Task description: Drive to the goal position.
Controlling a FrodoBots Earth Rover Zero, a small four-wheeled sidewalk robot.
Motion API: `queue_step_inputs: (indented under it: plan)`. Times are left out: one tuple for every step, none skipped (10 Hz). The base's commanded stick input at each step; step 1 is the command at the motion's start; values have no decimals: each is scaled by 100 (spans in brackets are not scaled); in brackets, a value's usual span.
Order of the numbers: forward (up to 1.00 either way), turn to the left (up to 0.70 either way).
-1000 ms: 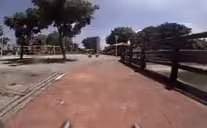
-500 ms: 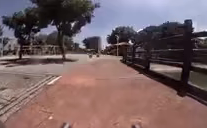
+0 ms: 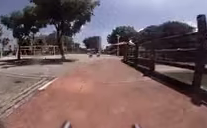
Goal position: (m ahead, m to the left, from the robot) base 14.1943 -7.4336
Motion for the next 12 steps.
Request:
queue_step_inputs:
  plan:
    - [70, 0]
    - [70, 0]
    - [70, 0]
    - [70, 0]
    - [70, 0]
    - [70, 0]
    - [70, 0]
    - [70, 0]
    - [70, 0]
    - [70, 0]
    - [70, 0]
    - [70, 0]
